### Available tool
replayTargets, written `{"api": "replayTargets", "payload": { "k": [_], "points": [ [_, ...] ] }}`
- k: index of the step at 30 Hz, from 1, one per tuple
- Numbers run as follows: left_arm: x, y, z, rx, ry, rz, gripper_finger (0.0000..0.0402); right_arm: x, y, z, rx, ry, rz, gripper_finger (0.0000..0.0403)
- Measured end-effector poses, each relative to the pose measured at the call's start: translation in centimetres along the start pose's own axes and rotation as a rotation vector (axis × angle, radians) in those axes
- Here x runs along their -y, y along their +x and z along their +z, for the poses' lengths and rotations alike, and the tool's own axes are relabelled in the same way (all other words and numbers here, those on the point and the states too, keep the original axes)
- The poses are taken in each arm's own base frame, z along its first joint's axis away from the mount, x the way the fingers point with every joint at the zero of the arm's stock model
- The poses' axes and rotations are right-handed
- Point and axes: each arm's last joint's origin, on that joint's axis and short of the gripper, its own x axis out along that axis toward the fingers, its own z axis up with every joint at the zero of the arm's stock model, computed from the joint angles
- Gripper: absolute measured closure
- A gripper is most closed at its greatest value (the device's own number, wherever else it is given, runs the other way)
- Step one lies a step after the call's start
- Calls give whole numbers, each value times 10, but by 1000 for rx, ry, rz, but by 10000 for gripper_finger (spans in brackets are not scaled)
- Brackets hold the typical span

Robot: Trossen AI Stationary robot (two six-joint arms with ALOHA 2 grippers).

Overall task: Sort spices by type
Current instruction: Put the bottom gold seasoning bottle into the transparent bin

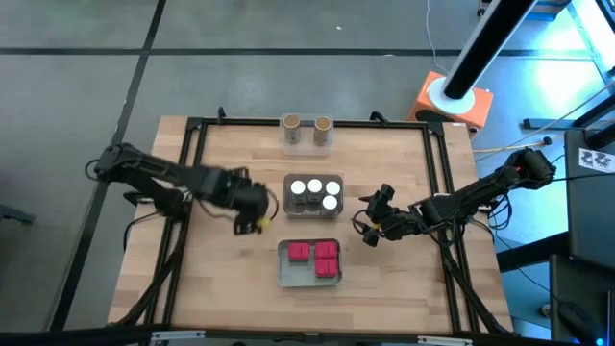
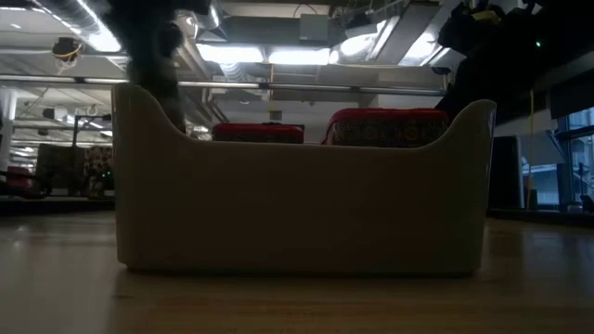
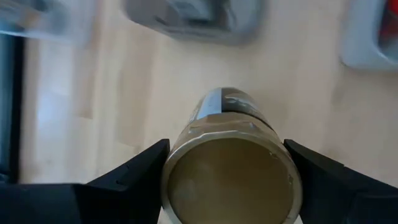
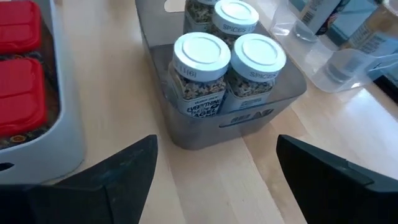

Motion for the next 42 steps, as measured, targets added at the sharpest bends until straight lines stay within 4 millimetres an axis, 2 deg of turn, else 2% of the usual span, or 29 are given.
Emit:
{"api": "replayTargets", "payload": {
  "k": [4, 9, 14, 17, 20, 24, 29, 34, 38, 42],
  "points": [
    [-35, 0, 17, 41, -45, 24, 141, 2, 0, -2, -16, -21, -29, 75],
    [-75, -11, 39, 167, -87, 52, 141, 4, 0, -7, -59, -51, -51, 75],
    [-108, -19, 54, 297, -113, 104, 141, 6, -1, -10, -83, -56, -65, 75],
    [-123, -16, 63, 363, -114, 134, 141, 6, -1, -11, -88, -60, -67, 75],
    [-135, -6, 72, 386, -129, 128, 141, 6, -1, -11, -88, -83, -66, 75],
    [-147, 5, 89, 333, -154, 117, 141, 6, -1, -11, -94, -117, -67, 75],
    [-158, 15, 118, 279, -142, 121, 141, 8, -1, -14, -121, -137, -78, 75],
    [-169, 34, 145, 237, -153, 125, 141, 8, -1, -15, -130, -144, -82, 75],
    [-182, 55, 154, 194, -176, 135, 141, 8, -1, -15, -133, -145, -81, 75],
    [-198, 81, 151, 106, -220, 140, 141, 8, -1, -16, -137, -144, -75, 75]
  ]
}}
